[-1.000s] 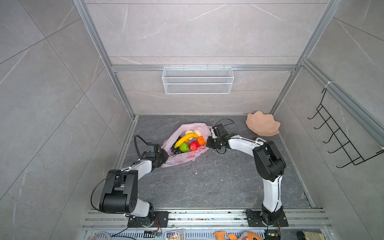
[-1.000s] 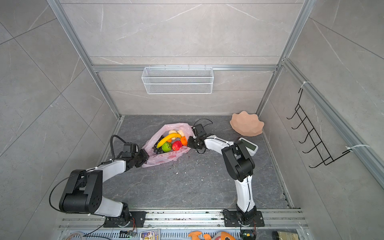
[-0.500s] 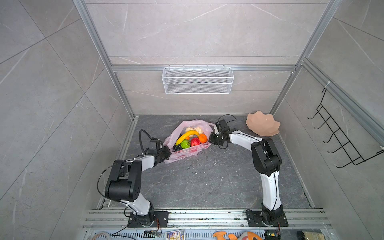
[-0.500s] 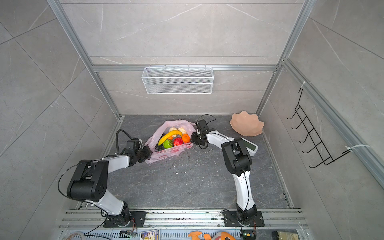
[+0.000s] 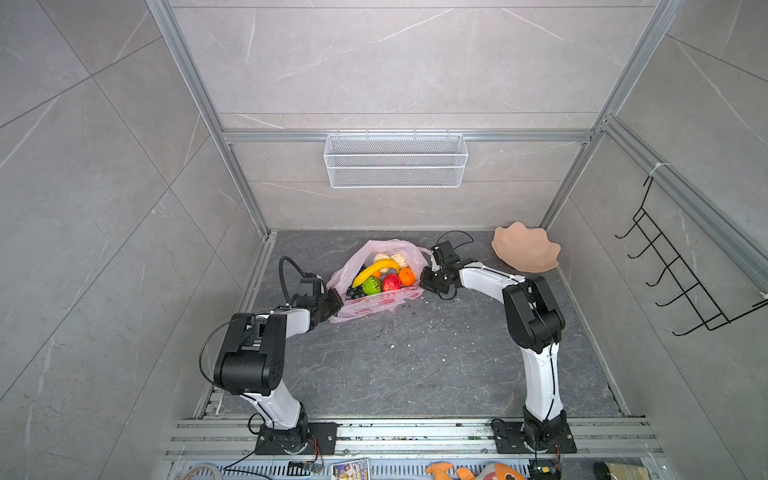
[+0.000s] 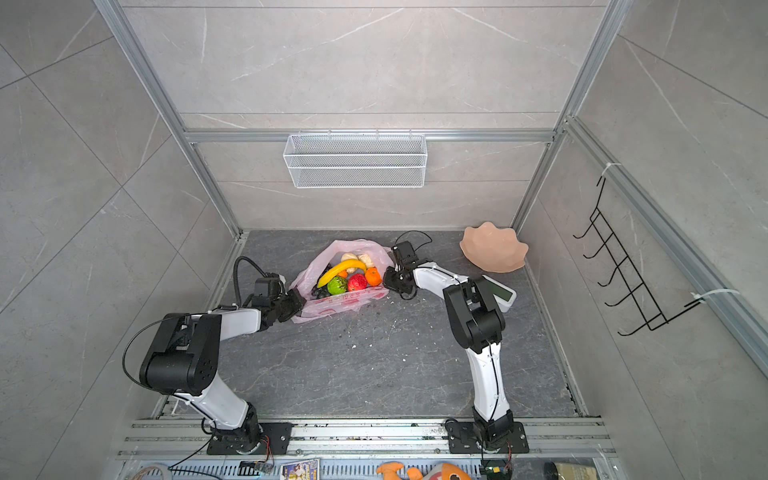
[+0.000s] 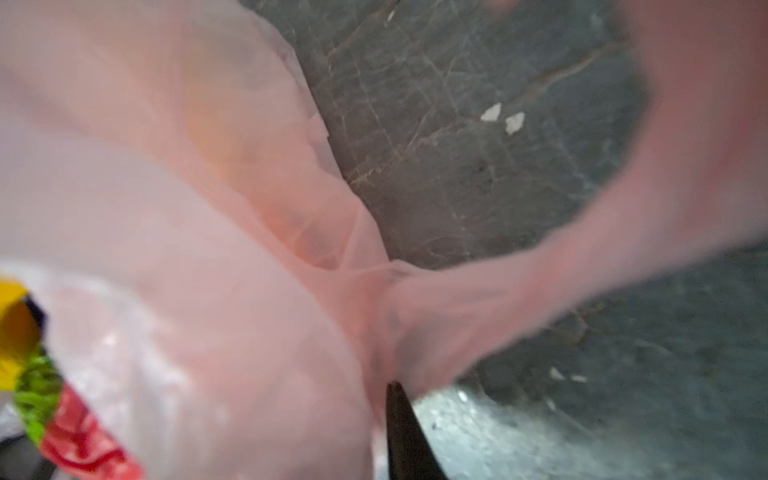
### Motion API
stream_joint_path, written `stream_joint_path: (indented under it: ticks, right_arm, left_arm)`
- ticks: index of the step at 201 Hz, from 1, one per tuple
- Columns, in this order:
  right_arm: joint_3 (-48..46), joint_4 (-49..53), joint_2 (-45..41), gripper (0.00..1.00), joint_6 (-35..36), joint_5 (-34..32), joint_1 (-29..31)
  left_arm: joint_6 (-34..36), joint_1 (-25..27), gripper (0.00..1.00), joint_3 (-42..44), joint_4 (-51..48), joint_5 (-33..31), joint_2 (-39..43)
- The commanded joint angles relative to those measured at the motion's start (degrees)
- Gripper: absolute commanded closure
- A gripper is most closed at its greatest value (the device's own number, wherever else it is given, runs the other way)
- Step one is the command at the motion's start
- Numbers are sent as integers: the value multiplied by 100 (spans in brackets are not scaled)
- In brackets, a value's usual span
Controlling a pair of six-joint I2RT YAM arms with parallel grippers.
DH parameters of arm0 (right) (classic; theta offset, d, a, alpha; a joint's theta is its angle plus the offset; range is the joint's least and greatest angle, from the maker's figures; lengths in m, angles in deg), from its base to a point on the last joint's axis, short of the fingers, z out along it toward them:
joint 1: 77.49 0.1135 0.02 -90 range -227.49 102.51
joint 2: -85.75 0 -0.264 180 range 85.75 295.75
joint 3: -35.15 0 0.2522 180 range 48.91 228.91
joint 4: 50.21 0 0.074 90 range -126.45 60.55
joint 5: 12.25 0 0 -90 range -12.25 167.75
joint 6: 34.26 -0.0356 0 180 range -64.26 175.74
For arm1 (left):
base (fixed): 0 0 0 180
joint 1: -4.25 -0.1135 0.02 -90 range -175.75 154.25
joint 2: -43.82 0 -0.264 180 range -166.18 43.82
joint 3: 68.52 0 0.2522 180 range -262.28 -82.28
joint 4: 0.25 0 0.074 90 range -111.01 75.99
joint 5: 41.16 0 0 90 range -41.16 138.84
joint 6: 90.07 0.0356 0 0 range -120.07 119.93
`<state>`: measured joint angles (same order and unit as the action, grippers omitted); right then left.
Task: Take the fake fruits out of the plastic bag
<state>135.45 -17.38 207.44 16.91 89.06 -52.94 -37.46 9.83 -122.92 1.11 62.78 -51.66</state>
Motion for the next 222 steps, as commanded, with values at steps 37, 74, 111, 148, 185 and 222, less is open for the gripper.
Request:
stream_joint_path:
  ticks: [37, 74, 111, 148, 185, 222]
  right_arm:
    - [-796, 238, -1529, 43, -65, -514, -5]
    - [-1375, 421, -2570, 42, -380, -1091, -554]
    - [-1767, 309, -3146, 42, -1164, -1378, -1502]
    - [-1623, 264, -2844, 43, -1864, -1302, -2330]
    - [-1378, 113, -2447, 44, -2027, -1479, -2754]
    - [-1063, 323, -2165, 45, -1790, -1979, -2989]
  left_arm:
    - [140, -14, 100, 315, 343, -48, 518]
    - [97, -14, 100, 364, 360, -36, 575]
    - [74, -14, 100, 346, 361, -1, 588]
    - [74, -14, 100, 364, 352, -6, 636]
    - [87, -13, 100, 364, 352, -5, 645]
    - [74, -13, 99, 351, 361, 4, 619]
